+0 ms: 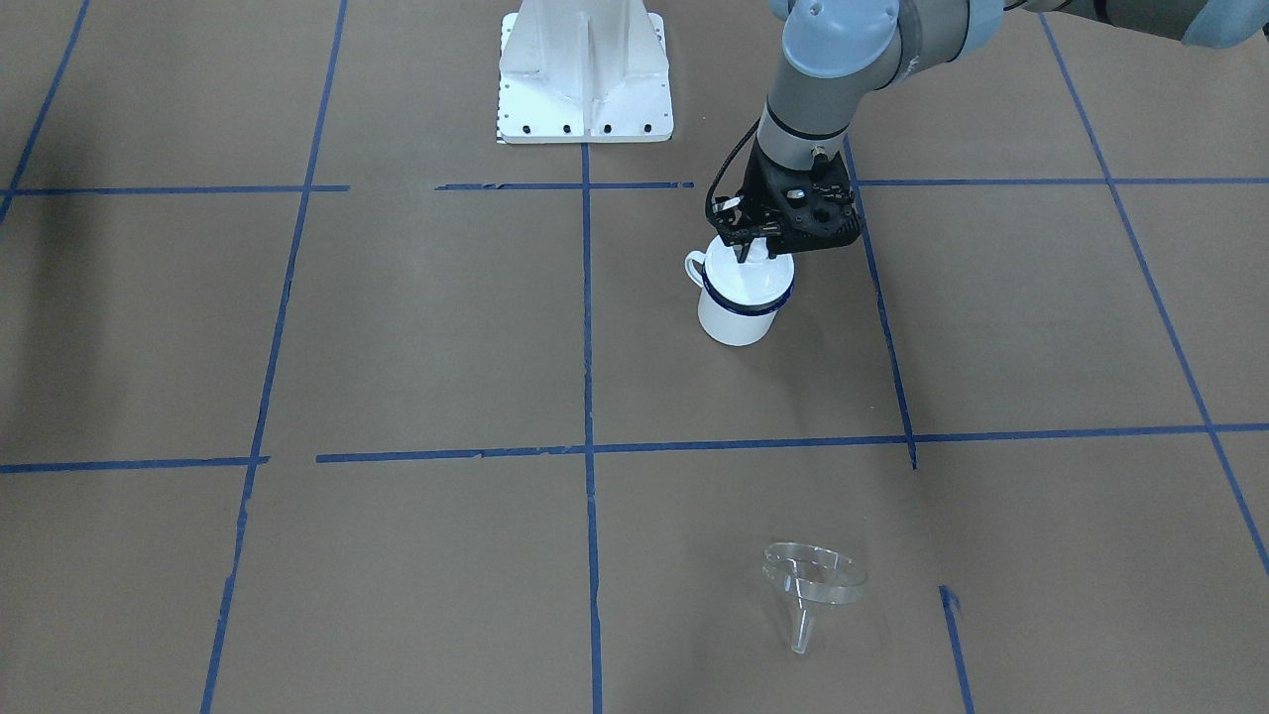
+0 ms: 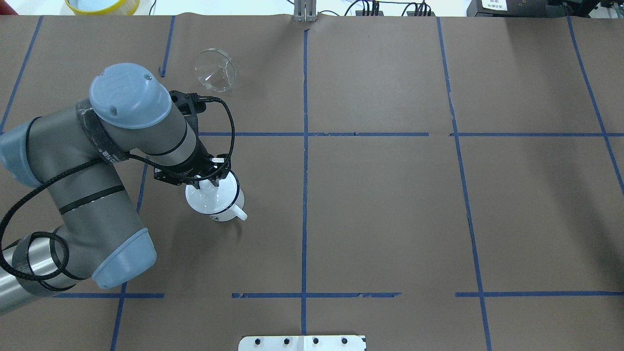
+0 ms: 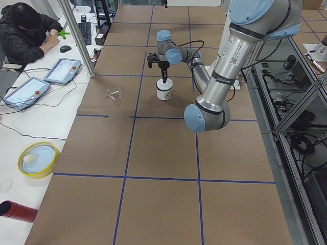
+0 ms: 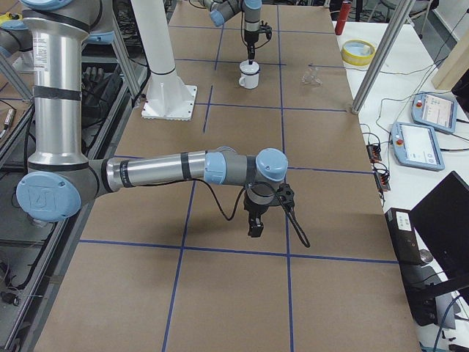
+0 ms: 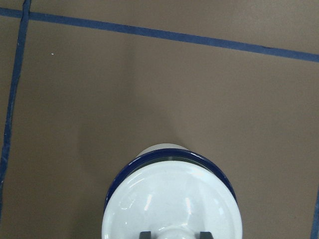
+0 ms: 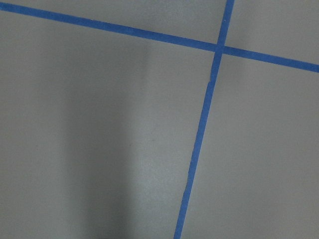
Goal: Remove funnel from cup
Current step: 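Lower the lid onto the mug and open the left gripper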
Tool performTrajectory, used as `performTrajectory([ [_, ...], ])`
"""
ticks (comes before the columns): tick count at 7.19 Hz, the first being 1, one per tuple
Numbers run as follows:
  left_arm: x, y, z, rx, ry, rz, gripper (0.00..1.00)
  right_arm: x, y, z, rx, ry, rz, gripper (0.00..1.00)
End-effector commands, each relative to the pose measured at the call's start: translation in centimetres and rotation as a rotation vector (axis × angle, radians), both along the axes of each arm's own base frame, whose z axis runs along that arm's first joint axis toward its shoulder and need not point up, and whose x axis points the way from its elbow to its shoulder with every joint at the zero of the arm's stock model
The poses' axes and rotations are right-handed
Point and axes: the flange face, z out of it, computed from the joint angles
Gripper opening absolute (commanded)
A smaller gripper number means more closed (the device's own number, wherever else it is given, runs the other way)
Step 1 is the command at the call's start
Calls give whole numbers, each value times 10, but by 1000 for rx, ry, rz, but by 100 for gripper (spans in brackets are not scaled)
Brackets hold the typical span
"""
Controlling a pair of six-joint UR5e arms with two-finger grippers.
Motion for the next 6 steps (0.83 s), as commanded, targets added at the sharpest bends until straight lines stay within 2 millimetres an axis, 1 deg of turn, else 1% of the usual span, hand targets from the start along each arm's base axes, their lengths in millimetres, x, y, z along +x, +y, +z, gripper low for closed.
performTrajectory([
  [1,0,0,1,1,-2,4,6,0,0,0,0,0,0,100],
  [2,0,0,1,3,-3,4,43,0,0,0,0,0,0,100],
  [3,0,0,2,4,-3,5,89,0,0,0,0,0,0,100],
  [4,0,0,2,4,-3,3,99,0,0,0,0,0,0,100],
  [6,-2,1,2,11,-2,8,99,0,0,0,0,0,0,100],
])
